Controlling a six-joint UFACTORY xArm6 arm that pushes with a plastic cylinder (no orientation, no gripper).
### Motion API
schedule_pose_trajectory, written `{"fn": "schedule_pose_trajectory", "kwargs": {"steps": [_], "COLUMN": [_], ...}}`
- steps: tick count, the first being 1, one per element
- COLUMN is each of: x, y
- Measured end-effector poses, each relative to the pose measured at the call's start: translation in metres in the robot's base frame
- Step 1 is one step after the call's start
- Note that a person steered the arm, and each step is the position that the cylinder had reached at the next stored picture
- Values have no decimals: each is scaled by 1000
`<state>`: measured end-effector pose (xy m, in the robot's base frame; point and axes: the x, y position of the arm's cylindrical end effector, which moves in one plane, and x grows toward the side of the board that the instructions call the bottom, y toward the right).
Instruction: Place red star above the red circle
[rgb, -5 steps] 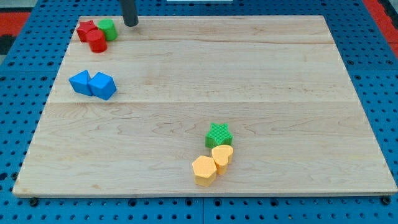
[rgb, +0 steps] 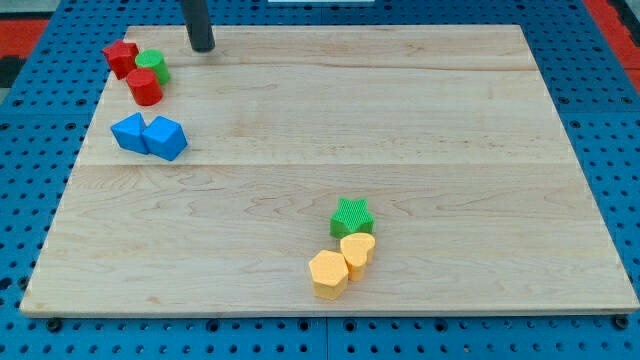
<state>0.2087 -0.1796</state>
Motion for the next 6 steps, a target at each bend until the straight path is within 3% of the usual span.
{"fn": "schedule_pose_trajectory", "kwargs": {"steps": [1,2,4,5,6], "x": [-16,20,97,103,134], "y": [-125,-125,-15,45,29]}}
